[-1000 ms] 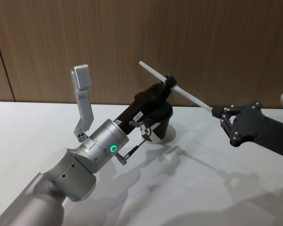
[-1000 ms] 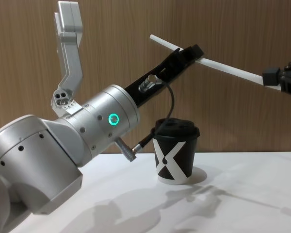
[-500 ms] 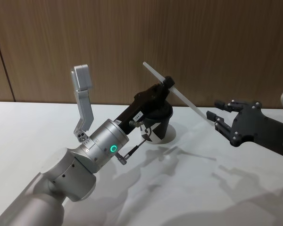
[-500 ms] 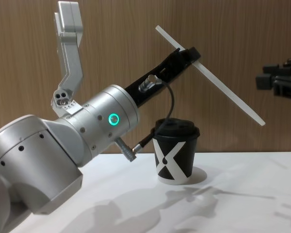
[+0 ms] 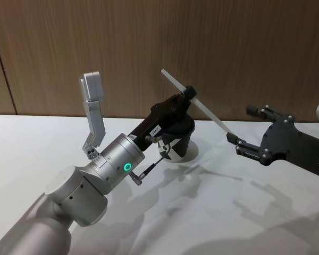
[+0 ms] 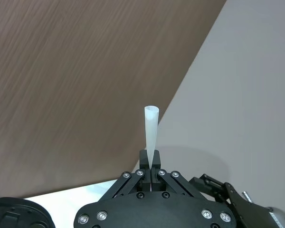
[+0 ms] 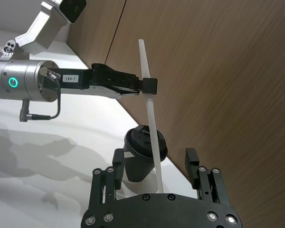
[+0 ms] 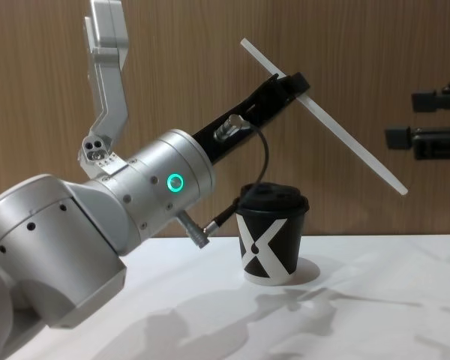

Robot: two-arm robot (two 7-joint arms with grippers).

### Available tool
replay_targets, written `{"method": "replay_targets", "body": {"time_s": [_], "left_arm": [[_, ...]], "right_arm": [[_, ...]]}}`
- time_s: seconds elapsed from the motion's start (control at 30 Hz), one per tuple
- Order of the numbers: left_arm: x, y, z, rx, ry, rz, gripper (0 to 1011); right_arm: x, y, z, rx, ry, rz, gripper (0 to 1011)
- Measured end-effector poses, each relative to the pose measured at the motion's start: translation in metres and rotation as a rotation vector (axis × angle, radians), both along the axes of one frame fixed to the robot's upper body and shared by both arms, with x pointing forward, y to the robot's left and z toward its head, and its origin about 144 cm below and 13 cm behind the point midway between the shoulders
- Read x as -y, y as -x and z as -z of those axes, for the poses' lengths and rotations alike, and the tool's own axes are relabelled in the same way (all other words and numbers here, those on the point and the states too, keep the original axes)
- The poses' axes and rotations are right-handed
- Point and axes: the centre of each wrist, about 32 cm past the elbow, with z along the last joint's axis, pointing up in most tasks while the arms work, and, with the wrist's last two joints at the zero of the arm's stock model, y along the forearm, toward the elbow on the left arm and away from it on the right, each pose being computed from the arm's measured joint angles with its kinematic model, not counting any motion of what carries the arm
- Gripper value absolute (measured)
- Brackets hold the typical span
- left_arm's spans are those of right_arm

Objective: Pick up the straw with one hand, pass it to the other hand, and insert it into the cup.

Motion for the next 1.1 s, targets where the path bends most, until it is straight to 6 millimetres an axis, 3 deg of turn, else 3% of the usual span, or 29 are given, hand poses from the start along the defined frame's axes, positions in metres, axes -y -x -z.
{"method": "replay_targets", "body": {"time_s": [0.03,0.3,0.7,1.1], "left_arm": [[0.0,0.0,-0.001,0.002,-0.005,-0.002,7],[-0.004,0.001,-0.011,0.016,-0.085,-0.036,7],[-0.009,0.004,-0.033,0.037,-0.237,-0.091,6],[-0.014,0.005,-0.067,0.078,-0.429,-0.144,6]], "right_arm": [[0.0,0.0,0.0,0.0,0.0,0.0,809],[0.0,0.0,0.0,0.0,0.0,0.0,999],[0.0,0.0,0.0,0.0,0.0,0.0,1001],[0.0,0.0,0.0,0.0,0.0,0.0,1001]]}}
